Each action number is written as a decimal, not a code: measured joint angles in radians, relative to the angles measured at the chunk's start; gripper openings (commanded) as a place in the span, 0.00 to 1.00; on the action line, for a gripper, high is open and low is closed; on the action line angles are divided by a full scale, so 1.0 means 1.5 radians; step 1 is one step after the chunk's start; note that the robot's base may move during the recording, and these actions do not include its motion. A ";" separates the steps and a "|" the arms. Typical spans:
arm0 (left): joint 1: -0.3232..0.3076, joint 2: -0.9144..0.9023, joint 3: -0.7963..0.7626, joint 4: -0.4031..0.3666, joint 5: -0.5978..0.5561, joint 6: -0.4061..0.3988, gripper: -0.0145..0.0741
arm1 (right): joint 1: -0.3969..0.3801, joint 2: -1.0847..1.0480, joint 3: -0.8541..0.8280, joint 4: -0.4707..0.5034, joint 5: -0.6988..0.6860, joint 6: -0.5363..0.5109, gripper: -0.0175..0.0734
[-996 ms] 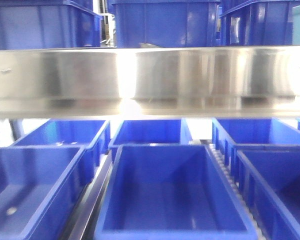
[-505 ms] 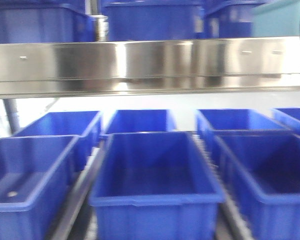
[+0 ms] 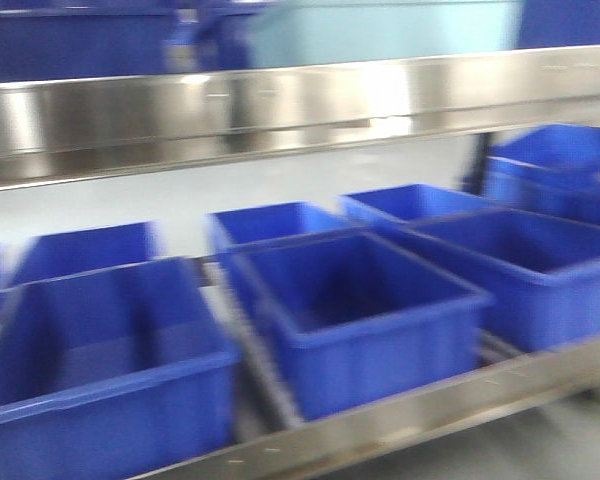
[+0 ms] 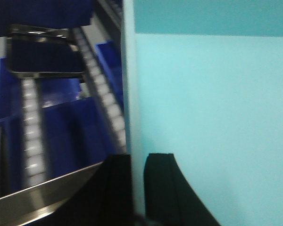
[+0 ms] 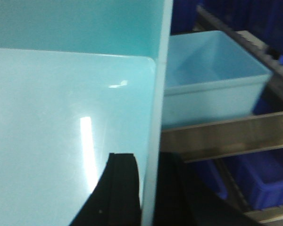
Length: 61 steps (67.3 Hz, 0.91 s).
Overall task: Move two blue bins to right shelf middle
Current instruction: 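Drive the base to the next shelf while holding the teal bin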
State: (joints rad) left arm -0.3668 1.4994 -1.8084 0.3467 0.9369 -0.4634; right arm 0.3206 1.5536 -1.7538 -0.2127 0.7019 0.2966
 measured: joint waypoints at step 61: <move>0.000 0.000 -0.001 0.000 -0.001 0.000 0.04 | 0.000 0.000 0.000 -0.002 0.000 0.000 0.02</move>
State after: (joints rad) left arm -0.3668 1.4994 -1.8094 0.3467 0.9348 -0.4634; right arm 0.3206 1.5536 -1.7538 -0.2163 0.7019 0.2966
